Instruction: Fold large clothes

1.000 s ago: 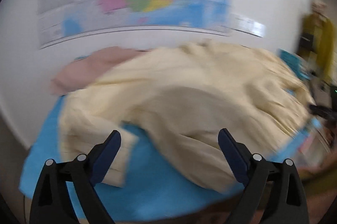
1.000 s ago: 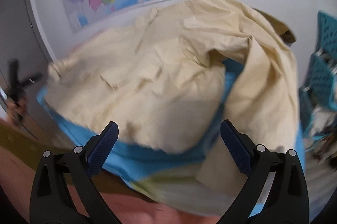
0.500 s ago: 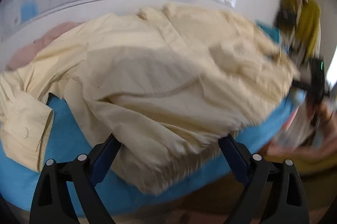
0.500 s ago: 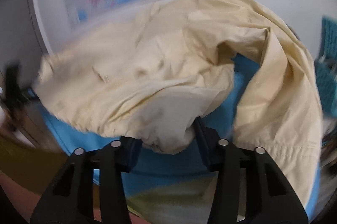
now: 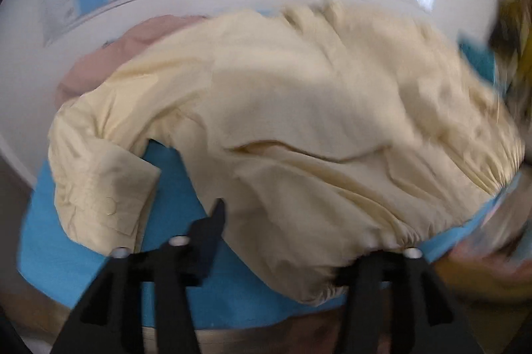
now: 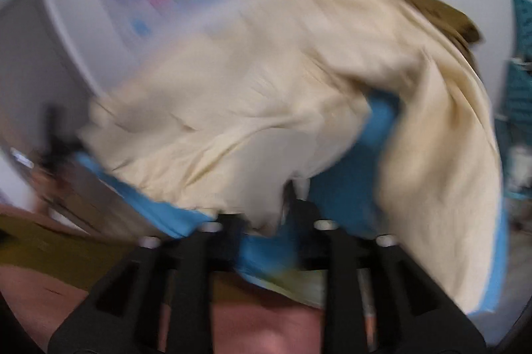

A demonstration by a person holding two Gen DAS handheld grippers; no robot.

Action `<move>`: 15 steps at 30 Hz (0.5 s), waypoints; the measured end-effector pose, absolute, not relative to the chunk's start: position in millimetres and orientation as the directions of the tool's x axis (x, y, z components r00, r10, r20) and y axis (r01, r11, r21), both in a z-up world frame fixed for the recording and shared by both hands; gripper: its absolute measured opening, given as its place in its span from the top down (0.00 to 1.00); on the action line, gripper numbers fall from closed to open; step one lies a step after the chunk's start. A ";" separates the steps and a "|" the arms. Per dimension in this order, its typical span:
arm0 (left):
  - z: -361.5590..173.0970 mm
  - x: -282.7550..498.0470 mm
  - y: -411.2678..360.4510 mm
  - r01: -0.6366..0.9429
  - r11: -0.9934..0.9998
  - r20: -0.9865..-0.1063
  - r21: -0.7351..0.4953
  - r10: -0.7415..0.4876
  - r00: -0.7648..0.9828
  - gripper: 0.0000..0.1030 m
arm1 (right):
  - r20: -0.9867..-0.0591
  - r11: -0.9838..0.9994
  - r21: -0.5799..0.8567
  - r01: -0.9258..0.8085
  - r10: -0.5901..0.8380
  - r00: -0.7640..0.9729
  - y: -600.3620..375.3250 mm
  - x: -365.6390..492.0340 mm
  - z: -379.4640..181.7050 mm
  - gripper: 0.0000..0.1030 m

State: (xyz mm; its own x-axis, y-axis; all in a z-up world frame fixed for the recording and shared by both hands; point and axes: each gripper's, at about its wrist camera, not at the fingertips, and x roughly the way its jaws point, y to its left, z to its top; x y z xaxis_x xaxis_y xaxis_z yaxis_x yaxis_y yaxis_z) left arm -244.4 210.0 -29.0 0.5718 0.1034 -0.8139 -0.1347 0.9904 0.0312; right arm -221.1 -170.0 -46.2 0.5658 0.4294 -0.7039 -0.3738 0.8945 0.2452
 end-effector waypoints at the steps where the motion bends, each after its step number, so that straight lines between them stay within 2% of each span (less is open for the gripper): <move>1: -29.3 -248.0 205.2 -0.106 0.993 -0.810 0.060 0.110 0.576 0.50 | -0.758 0.911 0.195 -0.364 0.376 0.534 -169.5 -218.0 -54.7 0.37; 2: -25.0 -255.4 204.7 -0.069 0.996 -0.800 0.055 0.085 0.594 0.48 | -0.770 0.912 0.169 -0.374 0.359 0.528 -171.9 -220.1 -54.2 0.38; 3: -17.8 -266.4 204.7 -0.017 1.000 -0.774 0.023 0.028 0.633 0.46 | -0.769 0.909 0.163 -0.383 0.361 0.528 -174.9 -222.4 -49.5 0.32; 4: -0.2 -283.6 207.8 0.032 0.999 -0.710 0.002 -0.021 0.704 0.43 | -0.764 0.896 0.158 -0.416 0.377 0.524 -180.8 -227.9 -37.9 0.27; 5: 9.7 -293.5 211.2 0.059 0.998 -0.669 -0.009 -0.050 0.741 0.30 | -0.759 0.878 0.139 -0.458 0.392 0.520 -184.2 -234.7 -26.4 0.22; 6: 24.6 -306.9 217.6 0.102 0.994 -0.604 -0.034 -0.102 0.791 0.14 | -0.751 0.869 0.106 -0.484 0.389 0.534 -185.5 -239.3 -15.7 0.21; 8: 51.8 -323.7 229.2 0.093 0.995 -0.488 -0.029 -0.095 0.868 0.07 | -0.700 0.848 0.040 -0.528 0.401 0.591 -191.9 -246.9 17.6 0.20; 11: 66.2 -297.4 230.2 0.046 0.999 -0.491 0.021 -0.029 0.870 0.07 | -0.612 0.858 0.059 -0.509 0.435 0.661 -185.6 -221.7 54.5 0.20; 15: 45.1 -210.7 214.6 0.031 0.991 -0.600 0.130 0.053 0.798 0.08 | -0.587 0.874 -0.048 -0.483 0.367 0.722 -138.7 -160.1 61.9 0.27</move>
State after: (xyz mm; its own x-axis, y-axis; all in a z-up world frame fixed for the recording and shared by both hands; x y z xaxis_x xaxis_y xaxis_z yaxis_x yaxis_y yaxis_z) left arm -210.7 214.6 45.1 0.7982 0.0535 -0.6000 0.0313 0.9910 0.1300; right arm -160.1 -138.7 61.9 0.7216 0.3668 -0.5872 -0.4834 0.8741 -0.0480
